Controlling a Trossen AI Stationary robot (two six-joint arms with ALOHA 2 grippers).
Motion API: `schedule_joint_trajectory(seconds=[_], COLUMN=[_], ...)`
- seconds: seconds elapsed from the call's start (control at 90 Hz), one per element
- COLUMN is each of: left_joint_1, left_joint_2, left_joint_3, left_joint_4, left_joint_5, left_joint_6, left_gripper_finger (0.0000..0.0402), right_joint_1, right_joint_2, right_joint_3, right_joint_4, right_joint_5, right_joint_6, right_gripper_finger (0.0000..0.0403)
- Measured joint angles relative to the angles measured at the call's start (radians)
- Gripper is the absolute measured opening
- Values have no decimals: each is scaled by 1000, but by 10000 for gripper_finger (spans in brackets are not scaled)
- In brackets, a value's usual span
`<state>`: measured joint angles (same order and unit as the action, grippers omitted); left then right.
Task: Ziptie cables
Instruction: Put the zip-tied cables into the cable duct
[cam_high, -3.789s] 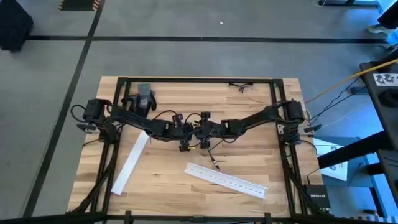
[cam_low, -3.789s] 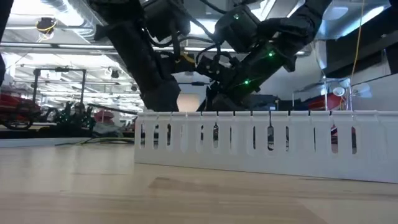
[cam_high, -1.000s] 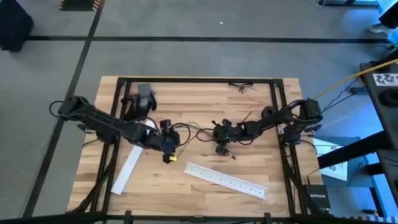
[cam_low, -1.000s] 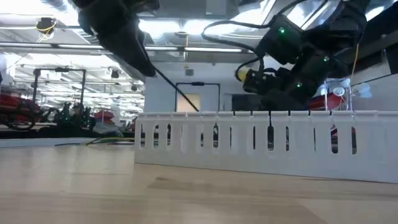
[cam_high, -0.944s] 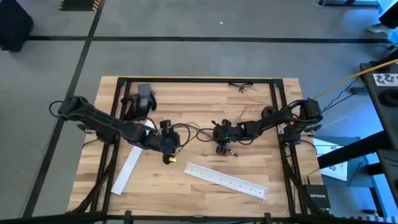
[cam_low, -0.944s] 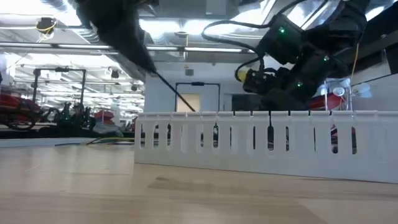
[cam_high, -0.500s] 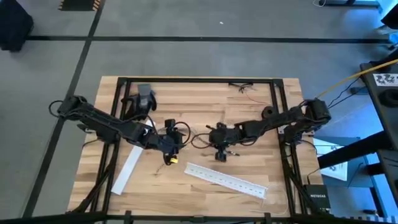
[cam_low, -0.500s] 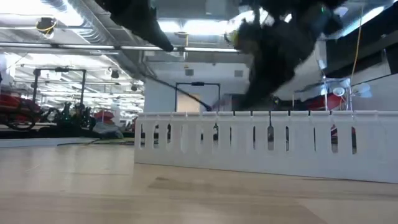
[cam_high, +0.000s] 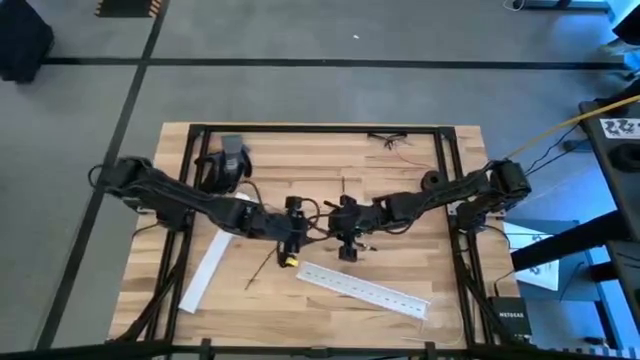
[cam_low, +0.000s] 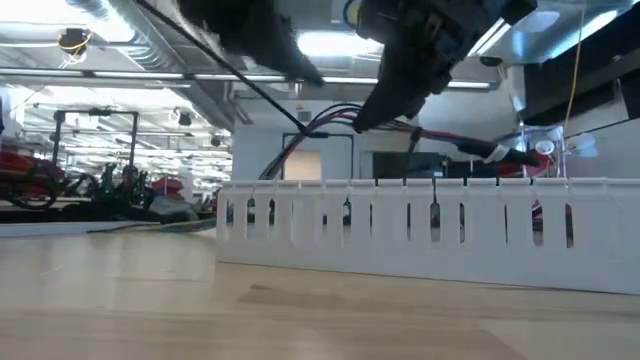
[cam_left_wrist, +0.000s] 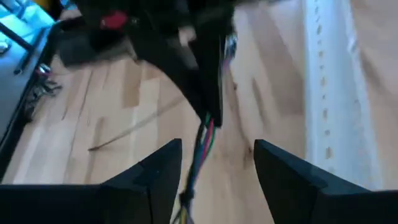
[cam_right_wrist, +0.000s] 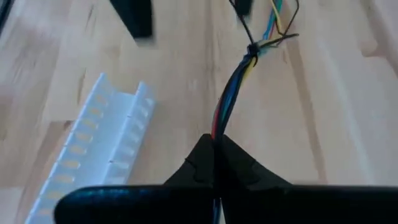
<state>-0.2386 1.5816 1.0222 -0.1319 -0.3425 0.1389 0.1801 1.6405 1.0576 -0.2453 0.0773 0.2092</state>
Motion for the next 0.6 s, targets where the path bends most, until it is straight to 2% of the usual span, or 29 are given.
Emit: schedule_joint_trajectory(seconds=[0.133,0.311,0.511,0.6], left_joint_1=[29,52,58,58], left_joint_2=[86,134,135,135], left_joint_3=[0,0,0,0], left_joint_4=[1,-62,-138,-71], left_joint_5=[-11,-138,-157,-94], left_joint_6=[23,-8,-74,-54], left_gripper_finger=[194,181,102,57], right_joint_1=[9,24,65,69], right_joint_2=[0,-3,-18,-19], right_joint_3=[0,0,1,1], right_joint_4=[-10,-66,-80,-75], right_joint_5=[17,11,16,32], right_joint_6=[0,19,66,76], right_gripper_finger=[1,1,1,1])
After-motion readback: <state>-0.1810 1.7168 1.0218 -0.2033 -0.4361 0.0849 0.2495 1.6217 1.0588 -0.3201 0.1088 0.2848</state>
